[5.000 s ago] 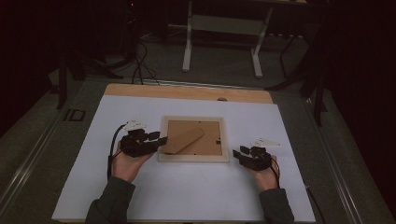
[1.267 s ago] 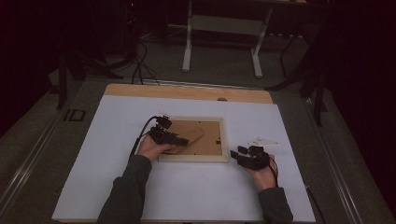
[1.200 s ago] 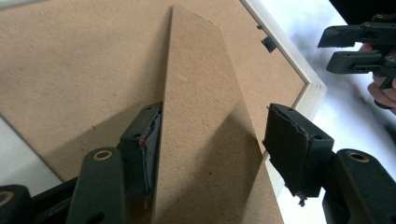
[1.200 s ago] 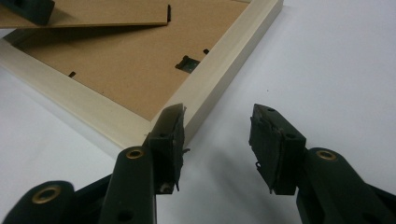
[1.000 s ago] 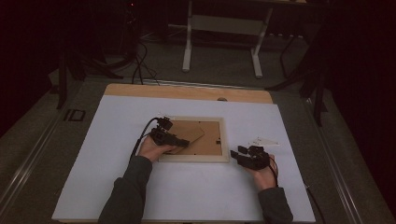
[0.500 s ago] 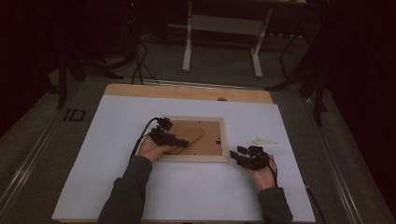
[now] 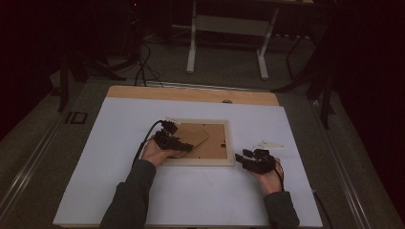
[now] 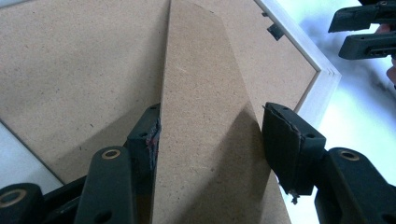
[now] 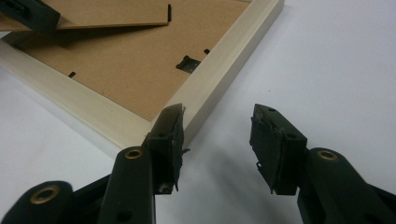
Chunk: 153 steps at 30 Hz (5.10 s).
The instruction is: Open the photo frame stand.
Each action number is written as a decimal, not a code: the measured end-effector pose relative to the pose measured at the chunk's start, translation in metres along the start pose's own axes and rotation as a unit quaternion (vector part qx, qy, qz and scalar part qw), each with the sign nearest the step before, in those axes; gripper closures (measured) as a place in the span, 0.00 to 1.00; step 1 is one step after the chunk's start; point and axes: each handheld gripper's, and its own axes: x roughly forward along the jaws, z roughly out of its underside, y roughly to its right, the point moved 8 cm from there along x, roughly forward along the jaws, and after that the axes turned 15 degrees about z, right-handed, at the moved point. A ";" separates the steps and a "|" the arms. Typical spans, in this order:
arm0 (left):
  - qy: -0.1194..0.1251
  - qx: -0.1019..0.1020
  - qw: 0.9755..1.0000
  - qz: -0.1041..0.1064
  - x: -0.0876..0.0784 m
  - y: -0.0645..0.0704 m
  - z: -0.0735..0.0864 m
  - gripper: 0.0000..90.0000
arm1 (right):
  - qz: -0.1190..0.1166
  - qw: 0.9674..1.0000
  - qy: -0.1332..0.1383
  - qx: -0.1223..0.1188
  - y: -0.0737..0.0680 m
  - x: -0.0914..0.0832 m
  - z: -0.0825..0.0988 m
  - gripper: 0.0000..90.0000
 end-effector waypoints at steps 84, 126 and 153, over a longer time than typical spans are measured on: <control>0.033 0.204 0.974 -0.089 -0.021 0.051 0.002 0.49 | -0.125 0.985 -0.030 0.115 0.003 0.048 -0.077 0.58; 0.011 0.202 0.969 -0.141 -0.017 0.038 -0.017 0.54 | -0.070 0.990 0.050 0.113 0.010 0.026 -0.109 0.69; 0.006 0.185 0.970 -0.157 -0.017 0.025 -0.026 0.56 | -0.066 0.990 0.084 0.087 0.009 0.017 -0.117 0.69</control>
